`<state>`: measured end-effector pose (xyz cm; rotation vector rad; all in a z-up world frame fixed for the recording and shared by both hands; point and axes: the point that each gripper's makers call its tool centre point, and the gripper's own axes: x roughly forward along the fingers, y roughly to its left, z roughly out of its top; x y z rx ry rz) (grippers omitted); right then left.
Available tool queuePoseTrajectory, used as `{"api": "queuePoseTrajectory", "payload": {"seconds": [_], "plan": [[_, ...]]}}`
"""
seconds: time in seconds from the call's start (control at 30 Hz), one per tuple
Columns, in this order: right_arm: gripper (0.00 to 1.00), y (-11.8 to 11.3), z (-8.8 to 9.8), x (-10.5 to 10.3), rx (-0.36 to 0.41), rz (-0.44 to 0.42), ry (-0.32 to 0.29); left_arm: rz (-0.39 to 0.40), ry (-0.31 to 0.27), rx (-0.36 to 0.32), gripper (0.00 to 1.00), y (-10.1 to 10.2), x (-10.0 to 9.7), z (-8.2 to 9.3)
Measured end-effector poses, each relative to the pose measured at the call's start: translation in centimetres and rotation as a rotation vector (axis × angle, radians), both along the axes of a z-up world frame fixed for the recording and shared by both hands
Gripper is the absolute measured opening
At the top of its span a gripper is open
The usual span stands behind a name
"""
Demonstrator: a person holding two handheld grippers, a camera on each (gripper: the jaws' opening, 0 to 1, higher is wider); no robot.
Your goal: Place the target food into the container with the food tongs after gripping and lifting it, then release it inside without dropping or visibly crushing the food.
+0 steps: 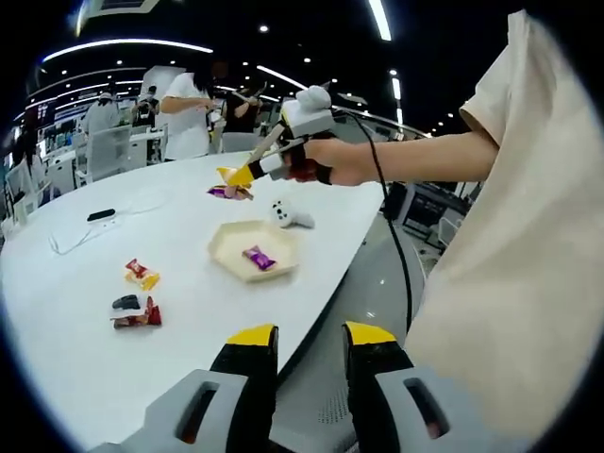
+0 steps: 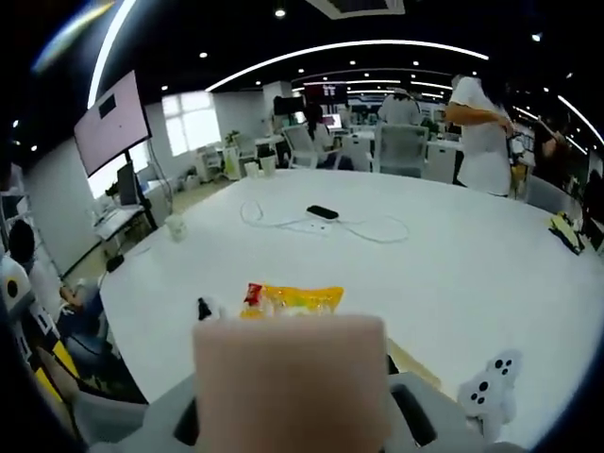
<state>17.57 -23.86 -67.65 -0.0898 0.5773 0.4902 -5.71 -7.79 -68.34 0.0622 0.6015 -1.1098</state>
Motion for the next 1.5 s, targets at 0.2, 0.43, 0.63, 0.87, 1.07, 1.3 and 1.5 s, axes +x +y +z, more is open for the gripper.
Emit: {"api": "queuePoseTrajectory", "payload": {"seconds": [0.2,0.43,0.63,0.87,1.07,1.3,1.5], "plan": [[0.2,-1.1,0.1,0.0,0.024,-0.018,0.008,0.008,0.009,0.002,0.26,0.0,-0.7,-0.3],[0.2,-1.1,0.2,-0.4,0.033,-0.024,0.006,0.013,0.012,0.001,0.26,-0.2,-1.0,-0.4],[0.21,-1.3,0.8,-0.4,0.032,-0.025,-0.01,0.011,0.011,0.004,0.26,-0.4,-1.2,-0.4],[0.21,-1.6,1.3,-0.3,0.035,-0.029,-0.021,0.008,0.01,0.004,0.26,-0.5,-1.4,-0.4],[0.21,-2.0,1.1,-0.6,0.034,-0.036,-0.018,0.009,0.01,0.003,0.26,-0.5,-1.5,-0.4],[0.22,-2.3,0.9,-0.9,0.034,-0.045,-0.012,0.005,0.01,0.004,0.26,-0.6,-1.6,-0.4],[0.22,-2.7,1.3,-1.1,0.04,-0.058,-0.017,0.003,0.007,0.005,0.26,-0.6,-1.7,-0.2]]}}
